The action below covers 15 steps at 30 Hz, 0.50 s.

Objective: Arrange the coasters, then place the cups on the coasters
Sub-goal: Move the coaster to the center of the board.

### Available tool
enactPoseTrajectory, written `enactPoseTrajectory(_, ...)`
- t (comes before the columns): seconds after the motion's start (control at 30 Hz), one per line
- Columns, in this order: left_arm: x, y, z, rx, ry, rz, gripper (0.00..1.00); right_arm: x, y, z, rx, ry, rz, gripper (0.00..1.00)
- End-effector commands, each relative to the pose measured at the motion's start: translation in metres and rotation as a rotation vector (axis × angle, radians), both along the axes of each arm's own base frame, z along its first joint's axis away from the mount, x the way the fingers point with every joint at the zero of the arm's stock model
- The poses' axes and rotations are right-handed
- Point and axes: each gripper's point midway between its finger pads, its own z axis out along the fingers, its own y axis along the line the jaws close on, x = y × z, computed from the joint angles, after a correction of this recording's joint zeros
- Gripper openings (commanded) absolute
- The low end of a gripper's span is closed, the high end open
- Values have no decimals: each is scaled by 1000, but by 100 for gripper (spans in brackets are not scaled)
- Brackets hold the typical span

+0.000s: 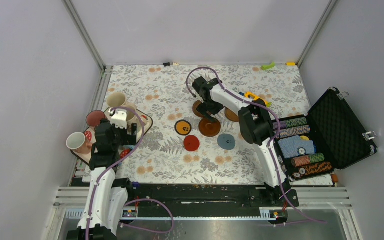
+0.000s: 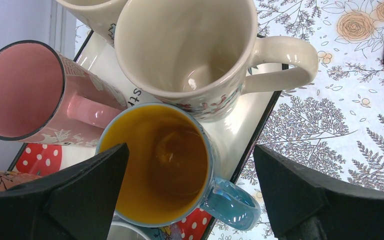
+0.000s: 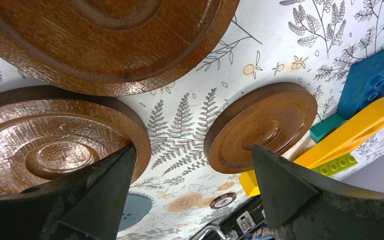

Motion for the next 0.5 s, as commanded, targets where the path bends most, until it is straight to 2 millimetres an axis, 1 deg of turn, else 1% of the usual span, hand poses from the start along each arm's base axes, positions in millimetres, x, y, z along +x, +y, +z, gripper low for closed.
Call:
enactPoseTrajectory(0.0, 9, 2, 22, 15, -75, 0, 99, 0, 1, 2, 23, -2, 4, 95)
enactPoseTrajectory(0.1, 9, 2, 22, 14, -74, -2, 99, 6, -6, 3, -24, -37, 4, 95)
enactPoseTrajectory(0.2, 9, 2, 21, 14, -74, -3, 99, 12, -9, 0, -53, -60, -3, 96)
enactPoseTrajectory(0.3, 10, 2, 20, 13, -70, -5, 99, 31, -12, 3, -114, -124, -13, 97)
enactPoseTrajectory(0.4, 11, 3, 18, 15, -65, 3, 99, 52, -15, 12, -171, -193, -5, 98)
enactPoseTrajectory(0.47, 11, 3, 18, 16, -64, 3, 99, 64, -12, 18, -183, -229, 5, 98)
